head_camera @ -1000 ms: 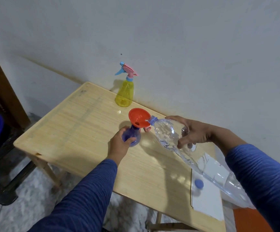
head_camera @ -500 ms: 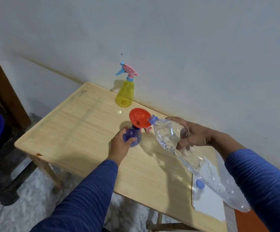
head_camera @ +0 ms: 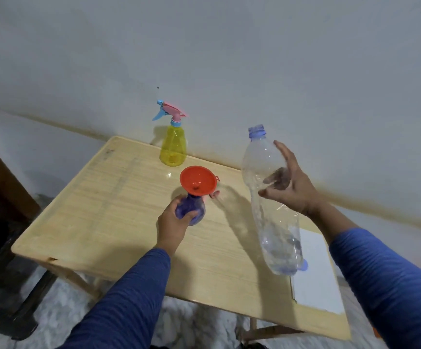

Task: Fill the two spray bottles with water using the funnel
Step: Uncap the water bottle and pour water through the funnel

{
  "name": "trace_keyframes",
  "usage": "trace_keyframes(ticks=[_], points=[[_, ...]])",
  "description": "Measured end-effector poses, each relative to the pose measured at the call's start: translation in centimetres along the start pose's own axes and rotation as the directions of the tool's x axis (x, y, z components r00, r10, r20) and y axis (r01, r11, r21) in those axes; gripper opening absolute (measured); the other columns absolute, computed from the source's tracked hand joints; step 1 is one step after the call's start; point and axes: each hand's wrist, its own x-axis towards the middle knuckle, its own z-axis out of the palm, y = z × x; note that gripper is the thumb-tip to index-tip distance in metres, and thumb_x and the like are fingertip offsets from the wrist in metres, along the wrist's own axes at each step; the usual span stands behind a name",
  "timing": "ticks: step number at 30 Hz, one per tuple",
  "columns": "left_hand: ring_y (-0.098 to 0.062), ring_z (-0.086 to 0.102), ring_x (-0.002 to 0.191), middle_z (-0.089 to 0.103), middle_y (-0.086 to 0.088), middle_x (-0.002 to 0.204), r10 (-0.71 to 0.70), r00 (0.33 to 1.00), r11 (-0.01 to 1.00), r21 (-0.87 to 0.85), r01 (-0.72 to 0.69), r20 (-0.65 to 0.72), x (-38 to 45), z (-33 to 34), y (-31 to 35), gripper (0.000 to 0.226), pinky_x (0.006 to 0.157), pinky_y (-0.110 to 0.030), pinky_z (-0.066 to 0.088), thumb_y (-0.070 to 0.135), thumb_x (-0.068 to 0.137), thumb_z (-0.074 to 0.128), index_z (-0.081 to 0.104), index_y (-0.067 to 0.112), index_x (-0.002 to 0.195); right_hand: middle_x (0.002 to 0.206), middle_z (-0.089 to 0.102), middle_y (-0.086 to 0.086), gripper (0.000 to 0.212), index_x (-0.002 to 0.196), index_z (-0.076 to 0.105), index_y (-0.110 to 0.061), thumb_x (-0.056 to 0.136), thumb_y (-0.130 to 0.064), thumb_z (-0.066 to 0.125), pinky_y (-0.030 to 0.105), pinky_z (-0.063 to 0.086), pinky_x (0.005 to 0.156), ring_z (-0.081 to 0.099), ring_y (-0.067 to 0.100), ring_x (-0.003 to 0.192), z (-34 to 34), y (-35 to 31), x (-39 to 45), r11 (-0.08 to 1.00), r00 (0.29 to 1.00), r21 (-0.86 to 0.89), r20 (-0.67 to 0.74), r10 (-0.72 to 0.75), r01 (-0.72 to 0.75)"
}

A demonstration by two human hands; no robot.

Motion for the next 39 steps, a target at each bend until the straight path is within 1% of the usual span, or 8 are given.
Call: trace_keyframes(ticks=[10,17,22,26,32,35,38,39], points=[[-0.015,0.061,0.096,0.066,0.004,0.103,0.113,0.988,0.993,0.023,-0.116,0.106,0.3,-1.1,0.0,0.05,0.084,-0.026,0.046,0.018,0.076,0.077,0.059,0.021,0.122,0.106,0.06,0.003,0.111,0.139,0.009,-0.053,0.065,-0.023,0.086,0.025,0.049,0.09,0.063,0.009,0.096,1.8,1.3,-2.7,0.981,0.863,0.192,-0.492,0.113,-0.019],[-0.017,0.061,0.102,0.066,0.001,0.11,0.102,0.969,0.992,0.05,-0.116,0.224,1.4,-2.1,-0.6,0.057,0.093,-0.031,0.047,0.014,0.075,0.077,0.056,0.023,0.127,0.118,0.056,0.006,0.119,0.136,-0.001,-0.058,0.064,-0.022,0.086,0.026,0.044,0.096,0.058,0.012,0.11,4.3,1.6,-4.4,0.95,0.726,0.293,-0.63,0.274,-0.105],[-0.019,0.062,0.102,0.068,-0.001,0.11,0.122,0.96,0.984,0.097,-0.151,0.254,1.9,-2.5,-1.0,0.053,0.093,-0.035,0.05,0.021,0.073,0.079,0.058,0.02,0.122,0.131,0.05,0.002,0.124,0.145,-0.007,-0.045,0.063,-0.032,0.086,0.022,0.037,0.096,0.052,0.01,0.115,5.6,1.0,-5.0,0.932,0.627,0.3,-0.692,0.359,-0.203],[-0.019,0.063,0.098,0.068,0.0,0.107,0.161,0.949,0.972,0.126,-0.2,0.271,2.1,-2.8,-1.0,0.051,0.09,-0.037,0.051,0.025,0.073,0.079,0.059,0.02,0.12,0.134,0.05,0.004,0.117,0.149,-0.001,-0.033,0.067,-0.031,0.083,0.021,0.035,0.101,0.049,0.014,0.123,8.0,0.4,-5.8,0.927,0.557,0.299,-0.74,0.376,-0.227],[-0.019,0.062,0.098,0.067,0.002,0.109,0.169,0.933,0.96,0.16,-0.228,0.316,2.2,-3.4,-0.7,0.052,0.09,-0.039,0.051,0.03,0.074,0.077,0.056,0.025,0.121,0.149,0.038,0.0,0.102,0.148,0.0,-0.037,0.078,-0.031,0.074,0.02,0.032,0.097,0.043,0.014,0.131,8.9,-0.7,-6.5,0.91,0.511,0.291,-0.756,0.409,-0.297],[-0.02,0.062,0.101,0.067,0.002,0.111,0.176,0.927,0.957,0.166,-0.24,0.331,2.4,-3.5,-0.8,0.054,0.091,-0.04,0.051,0.032,0.073,0.077,0.055,0.027,0.122,0.145,0.044,0.002,0.093,0.149,0.006,-0.03,0.082,-0.031,0.07,0.027,0.037,0.102,0.046,0.014,0.127,9.7,-1.4,-6.9,0.907,0.447,0.267,-0.802,0.396,-0.325],[-0.02,0.061,0.103,0.066,0.003,0.113,0.18,0.921,0.956,0.159,-0.246,0.346,2.6,-3.5,-0.9,0.055,0.092,-0.043,0.05,0.031,0.073,0.077,0.054,0.03,0.123,0.117,0.051,0.003,0.071,0.145,0.028,-0.019,0.085,-0.026,0.067,0.027,0.045,0.087,0.051,0.011,0.1,11.9,-2.3,-7.0,0.915,0.261,0.249,-0.905,0.337,-0.318],[-0.02,0.061,0.104,0.065,0.004,0.114,0.182,0.918,0.956,0.155,-0.249,0.351,2.6,-3.6,-1.0,0.054,0.093,-0.044,0.05,0.032,0.073,0.077,0.054,0.033,0.122,0.11,0.049,0.002,0.064,0.141,0.034,-0.017,0.086,-0.024,0.066,0.025,0.045,0.082,0.051,0.011,0.094,13.0,-2.6,-7.0,0.923,0.243,0.226,-0.92,0.307,-0.311]])
